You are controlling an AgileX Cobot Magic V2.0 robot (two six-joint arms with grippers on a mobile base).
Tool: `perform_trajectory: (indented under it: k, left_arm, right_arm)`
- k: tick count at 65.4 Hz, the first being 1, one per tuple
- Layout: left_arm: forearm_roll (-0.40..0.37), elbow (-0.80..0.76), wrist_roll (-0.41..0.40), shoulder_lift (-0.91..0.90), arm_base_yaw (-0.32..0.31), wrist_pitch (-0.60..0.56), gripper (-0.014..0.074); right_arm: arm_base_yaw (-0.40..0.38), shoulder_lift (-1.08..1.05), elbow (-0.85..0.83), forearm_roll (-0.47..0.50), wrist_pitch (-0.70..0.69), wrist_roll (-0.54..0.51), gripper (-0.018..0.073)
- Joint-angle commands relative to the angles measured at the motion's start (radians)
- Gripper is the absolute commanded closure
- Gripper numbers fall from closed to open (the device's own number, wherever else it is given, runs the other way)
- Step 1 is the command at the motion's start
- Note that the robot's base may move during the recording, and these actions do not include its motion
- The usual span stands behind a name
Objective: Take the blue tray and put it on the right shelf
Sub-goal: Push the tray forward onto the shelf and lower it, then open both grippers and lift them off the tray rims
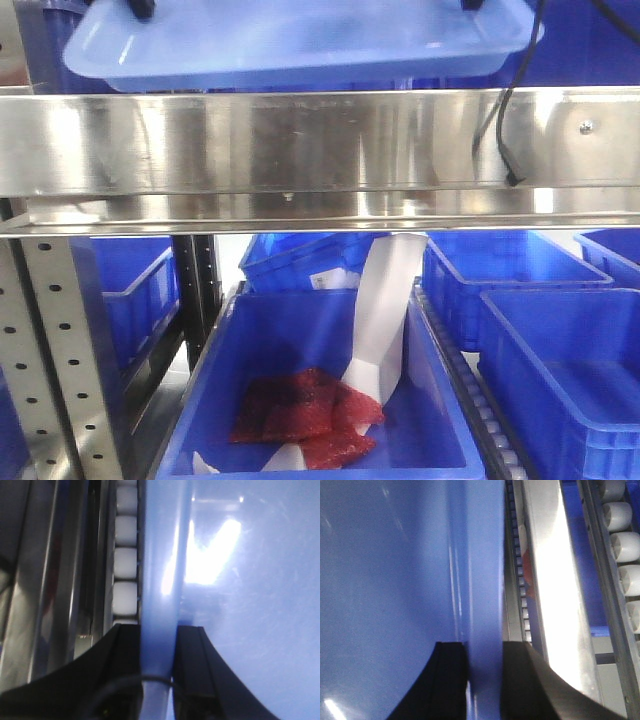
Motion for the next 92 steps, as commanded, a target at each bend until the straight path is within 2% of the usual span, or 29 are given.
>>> perform_trajectory:
  k: [1, 30, 36, 42, 47, 52, 57, 61, 79, 92]
  left_arm:
    - [-0.165, -0.044, -0.01, -0.043, -0.032, -0.133, 0.0562]
    - [-0.165, -0.044, -0.01, 0.011, -0.032, -0.128, 0.0556]
    - [-0.165, -0.044, -0.01, 0.011, -0.027, -0.128, 0.0503]
    - [-0.165, -0.044, -0.01, 0.011, -0.027, -0.128, 0.0391]
    - [-0.16, -0.044, -0.01, 0.011, -0.027, -0.132, 0.0262]
    - [-0.132, -0.044, -0.01, 0.011, -0.027, -0.13, 0.0171]
    - [-0.094, -0.044, -0.01, 0.011, -0.025, -0.126, 0.0153]
    - [-0.088, -0.044, -0.01, 0.011, -0.016, -0.126, 0.0153]
    - [-0.086, -0.044, -0.01, 0.011, 0.026, -0.092, 0.0154]
    - [-0.075, -0.044, -0.01, 0.011, 0.031, -0.075, 0.0154]
  right_arm:
    - [0.027, -0.044, -0.045, 0.139, -0.139, 0.0, 0.0399]
    - [0.027, 0.01, -0.045, 0.138, -0.113, 0.0, 0.0399]
    - [0.027, 0.01, -0.045, 0.138, -0.12, 0.0, 0.0397]
    - [0.027, 0.01, -0.045, 0.138, -0.121, 0.0, 0.0389]
    - [0.027, 0.01, -0.045, 0.136, -0.122, 0.0, 0.0319]
    - [0.024, 0.01, -0.045, 0.104, -0.122, 0.0, 0.0182]
    - [0.022, 0.01, -0.045, 0.071, -0.111, 0.0, 0.0053]
    - [0.021, 0.01, -0.045, 0.055, -0.102, 0.0, -0.001]
    - [0.02, 0.01, -0.045, 0.022, -0.107, 0.0, -0.0021]
    - [0.02, 0.01, -0.045, 0.022, -0.11, 0.0, -0.0021]
